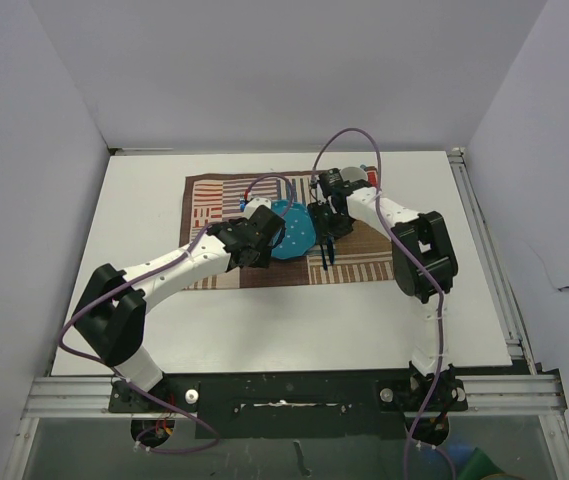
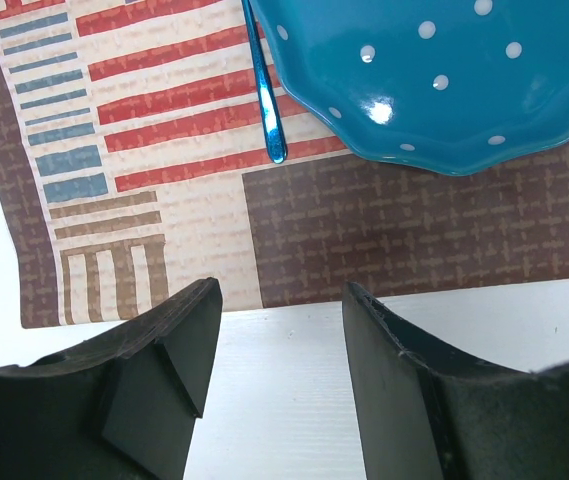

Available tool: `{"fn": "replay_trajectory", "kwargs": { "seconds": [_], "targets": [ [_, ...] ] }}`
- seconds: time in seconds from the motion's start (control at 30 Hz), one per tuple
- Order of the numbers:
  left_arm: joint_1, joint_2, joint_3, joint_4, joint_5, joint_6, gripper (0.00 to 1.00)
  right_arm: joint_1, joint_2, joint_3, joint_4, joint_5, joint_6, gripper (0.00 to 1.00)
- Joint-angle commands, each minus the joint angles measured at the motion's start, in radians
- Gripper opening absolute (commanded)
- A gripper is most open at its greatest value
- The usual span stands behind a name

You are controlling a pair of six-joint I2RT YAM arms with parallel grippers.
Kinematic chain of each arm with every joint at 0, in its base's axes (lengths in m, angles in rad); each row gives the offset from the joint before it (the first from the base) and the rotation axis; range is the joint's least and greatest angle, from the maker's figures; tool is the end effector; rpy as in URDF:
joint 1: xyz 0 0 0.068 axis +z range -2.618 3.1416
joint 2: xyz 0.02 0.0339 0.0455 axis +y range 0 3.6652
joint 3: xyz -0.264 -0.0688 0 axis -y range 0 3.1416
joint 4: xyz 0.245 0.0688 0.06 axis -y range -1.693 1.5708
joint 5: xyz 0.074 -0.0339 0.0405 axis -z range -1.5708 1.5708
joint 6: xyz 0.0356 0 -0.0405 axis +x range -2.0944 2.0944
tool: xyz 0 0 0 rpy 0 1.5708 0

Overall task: Set the dinner table for one person
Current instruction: Adjust the fork on the napkin.

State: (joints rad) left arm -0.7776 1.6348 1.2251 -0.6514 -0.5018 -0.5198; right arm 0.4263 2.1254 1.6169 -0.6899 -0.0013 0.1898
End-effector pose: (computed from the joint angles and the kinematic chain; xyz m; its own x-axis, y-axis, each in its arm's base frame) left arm 0.2520 -0.2241 0.2426 -0.7623 0.1394 -0.6320 0.0797 0.9893 0.1221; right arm 0.4025 0.1829 0.1690 -0.9110 -0.2065 -0.3571 -0.2465 0.9666 0.0698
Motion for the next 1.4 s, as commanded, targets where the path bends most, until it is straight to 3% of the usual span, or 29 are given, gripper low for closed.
{"fn": "replay_trajectory", "kwargs": {
  "seconds": [0.0, 0.73, 1.37],
  "targets": [
    [-0.003, 0.0, 0.045, 0.008, -0.021, -0.006, 0.53, -0.004, 0.008, 0.035, 0.023, -0.028, -0.009, 0.47],
    [-0.003, -0.009, 0.042, 0.01, -0.025, -0.005, 0.53, -0.017, 0.033, 0.012, 0.045, -0.068, -0.009, 0.47],
    [-0.005, -0.016, 0.039, 0.007, -0.024, -0.005, 0.53, -0.026, 0.035, -0.03, 0.04, 0.06, 0.028, 0.47]
  ]
}}
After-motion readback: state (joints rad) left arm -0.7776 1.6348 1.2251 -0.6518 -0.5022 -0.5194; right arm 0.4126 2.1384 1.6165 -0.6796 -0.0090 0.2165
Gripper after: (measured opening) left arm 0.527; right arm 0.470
